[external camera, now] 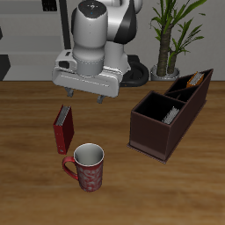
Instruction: Place the orange book into the left desk caddy's left compartment and place the striped book into the left desk caddy's right compartment and place the red book into the left desk caddy's right compartment
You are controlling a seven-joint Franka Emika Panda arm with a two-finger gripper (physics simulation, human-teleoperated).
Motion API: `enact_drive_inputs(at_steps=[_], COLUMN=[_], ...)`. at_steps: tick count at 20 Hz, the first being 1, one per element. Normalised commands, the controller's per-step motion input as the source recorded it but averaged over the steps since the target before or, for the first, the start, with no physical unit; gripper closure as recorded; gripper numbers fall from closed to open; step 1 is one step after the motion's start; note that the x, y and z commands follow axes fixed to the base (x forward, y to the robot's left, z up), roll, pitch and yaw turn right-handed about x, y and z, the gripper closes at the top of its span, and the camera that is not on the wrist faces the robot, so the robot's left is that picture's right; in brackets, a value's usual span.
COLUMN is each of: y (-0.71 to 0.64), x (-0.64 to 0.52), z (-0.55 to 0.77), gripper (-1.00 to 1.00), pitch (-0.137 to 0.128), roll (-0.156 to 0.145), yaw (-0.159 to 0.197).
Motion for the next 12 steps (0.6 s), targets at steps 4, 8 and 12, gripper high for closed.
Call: enact_drive_inputs(at_steps=[4,8,12], y=[-0.19,-0.39,-0.39], x=[-0.04,-0.09,-0.09], z=[-0.18,-0.18,-0.01], gripper=[-1.0,-1.0,-1.0], pitch=[0.01,0.011,-0.007], roll=[0.042,0.093,0.027], yaw=[0.062,0.041,-0.026])
